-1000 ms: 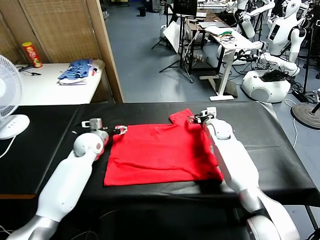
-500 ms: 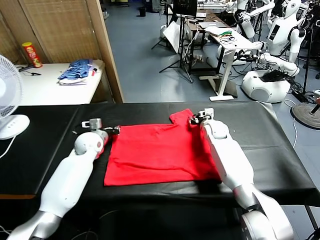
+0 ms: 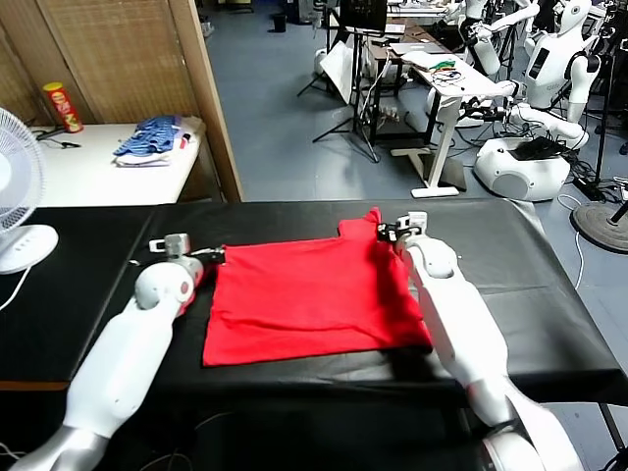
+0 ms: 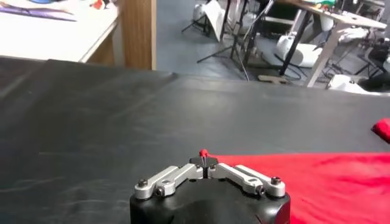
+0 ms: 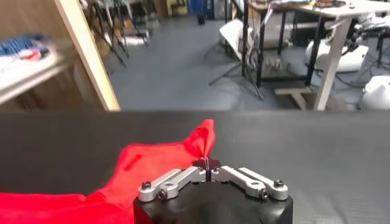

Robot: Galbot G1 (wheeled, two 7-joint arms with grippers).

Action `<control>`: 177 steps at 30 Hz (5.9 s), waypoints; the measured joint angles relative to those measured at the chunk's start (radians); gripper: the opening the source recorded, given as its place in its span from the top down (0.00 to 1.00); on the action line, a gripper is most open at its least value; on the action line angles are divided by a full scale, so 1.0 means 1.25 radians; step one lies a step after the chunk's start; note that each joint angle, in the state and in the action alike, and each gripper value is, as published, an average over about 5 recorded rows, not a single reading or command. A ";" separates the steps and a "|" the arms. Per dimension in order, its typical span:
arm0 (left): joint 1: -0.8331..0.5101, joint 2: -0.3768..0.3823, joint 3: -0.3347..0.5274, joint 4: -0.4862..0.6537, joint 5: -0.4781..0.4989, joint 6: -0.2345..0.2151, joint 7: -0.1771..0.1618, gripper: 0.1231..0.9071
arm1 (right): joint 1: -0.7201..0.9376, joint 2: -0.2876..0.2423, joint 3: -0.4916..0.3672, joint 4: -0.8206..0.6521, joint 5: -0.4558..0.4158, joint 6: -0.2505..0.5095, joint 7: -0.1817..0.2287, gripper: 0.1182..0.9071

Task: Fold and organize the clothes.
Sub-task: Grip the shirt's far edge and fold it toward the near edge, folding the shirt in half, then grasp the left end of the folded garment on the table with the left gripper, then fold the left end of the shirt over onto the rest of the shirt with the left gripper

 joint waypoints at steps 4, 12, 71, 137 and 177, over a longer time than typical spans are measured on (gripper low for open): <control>0.058 0.026 -0.020 -0.096 -0.001 -0.001 -0.006 1.00 | -0.081 -0.051 0.009 0.113 0.020 -0.033 0.030 0.99; 0.216 0.072 -0.071 -0.287 0.003 0.000 -0.024 1.00 | -0.223 -0.127 0.035 0.278 0.037 -0.141 0.123 0.99; 0.294 -0.045 -0.094 -0.228 -0.003 -0.034 -0.039 0.65 | -0.253 -0.018 0.041 0.188 -0.084 -0.022 0.178 0.94; 0.493 -0.051 -0.181 -0.322 0.354 -0.163 0.053 0.95 | -0.486 -0.069 0.120 0.505 -0.110 0.027 0.119 0.14; 0.362 -0.211 0.042 -0.445 0.132 -0.068 -0.050 0.95 | -0.572 -0.018 0.136 0.548 -0.180 0.022 0.121 0.14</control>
